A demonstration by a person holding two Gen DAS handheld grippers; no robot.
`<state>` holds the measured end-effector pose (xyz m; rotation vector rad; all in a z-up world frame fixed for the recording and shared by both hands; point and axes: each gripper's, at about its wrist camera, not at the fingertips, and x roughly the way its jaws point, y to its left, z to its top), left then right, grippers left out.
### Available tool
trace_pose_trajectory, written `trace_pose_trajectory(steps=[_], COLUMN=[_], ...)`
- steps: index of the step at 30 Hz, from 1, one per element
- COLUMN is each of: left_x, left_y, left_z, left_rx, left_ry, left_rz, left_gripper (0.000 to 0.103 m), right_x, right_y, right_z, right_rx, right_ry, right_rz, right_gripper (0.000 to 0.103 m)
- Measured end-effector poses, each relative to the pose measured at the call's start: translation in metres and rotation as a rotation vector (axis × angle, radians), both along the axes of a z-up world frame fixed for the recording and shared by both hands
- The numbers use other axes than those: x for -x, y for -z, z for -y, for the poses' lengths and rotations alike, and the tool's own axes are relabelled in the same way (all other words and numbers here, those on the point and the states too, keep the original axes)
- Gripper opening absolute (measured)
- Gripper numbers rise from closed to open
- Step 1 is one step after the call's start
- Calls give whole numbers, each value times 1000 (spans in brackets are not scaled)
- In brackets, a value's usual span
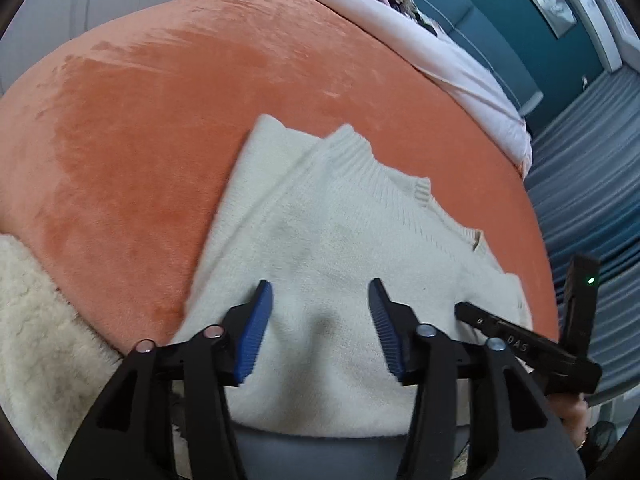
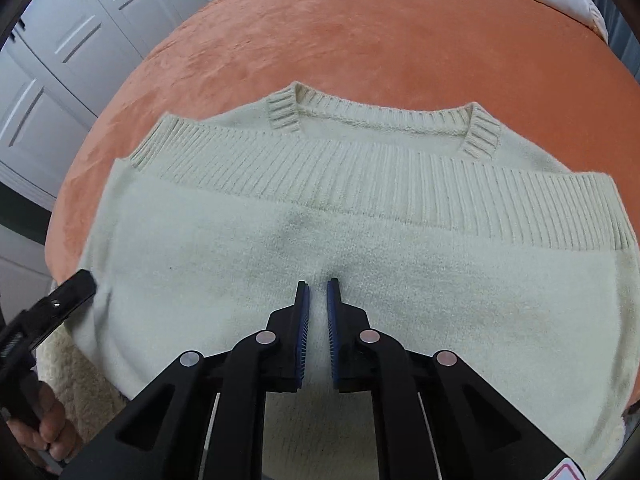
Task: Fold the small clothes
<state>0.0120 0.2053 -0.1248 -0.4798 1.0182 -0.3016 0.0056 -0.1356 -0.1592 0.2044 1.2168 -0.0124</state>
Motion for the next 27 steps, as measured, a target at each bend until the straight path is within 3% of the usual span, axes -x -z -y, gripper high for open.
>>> trace_pose_trajectory(steps=[2, 4, 7, 10, 11, 13, 14, 15, 16, 19, 22, 27], left_x=[8, 11, 5, -4, -8, -14, -16, -16, -14, -6, 4, 26], left_y=[-2, 8, 33, 35, 38, 42, 41, 38, 32, -6, -61, -122], left_z=[-24, -43, -52, -35, -30, -24, -24, -24, -25, -16, 20, 123], left_rx=[49, 58, 81, 47, 52, 62, 50, 54, 72, 113, 117, 104], left_ry=[-69, -144, -175, -126, -112, -109, -115, -114, -110, -56, 62, 358], left_rz=[0, -55, -153, -141, -156, -185, -185, -180, -168, -87, 31, 191], left_gripper=[70, 83, 83, 85, 83, 56, 52, 37, 32, 27, 23, 23], right_x=[1, 1, 2, 2, 2, 2, 3, 3, 3, 3, 5, 15], right_y=[-1, 2, 3, 7, 8, 8, 8, 8, 8, 9, 11, 4], right_z=[-3, -6, -3, -6, -6, -5, -5, -4, -3, 0, 4, 26], right_rx=[13, 22, -2, -13, -14, -17, -19, -24, -30, -55, -85, -243], right_ry=[-3, -18, -4, 4, 4, 3, 3, 4, 6, 10, 19, 81], right_rz=[-4, 3, 10, 15, 15, 18, 20, 21, 23, 31, 46, 83], right_gripper=[7, 7, 7, 7, 7, 7, 7, 7, 7, 7, 7, 11])
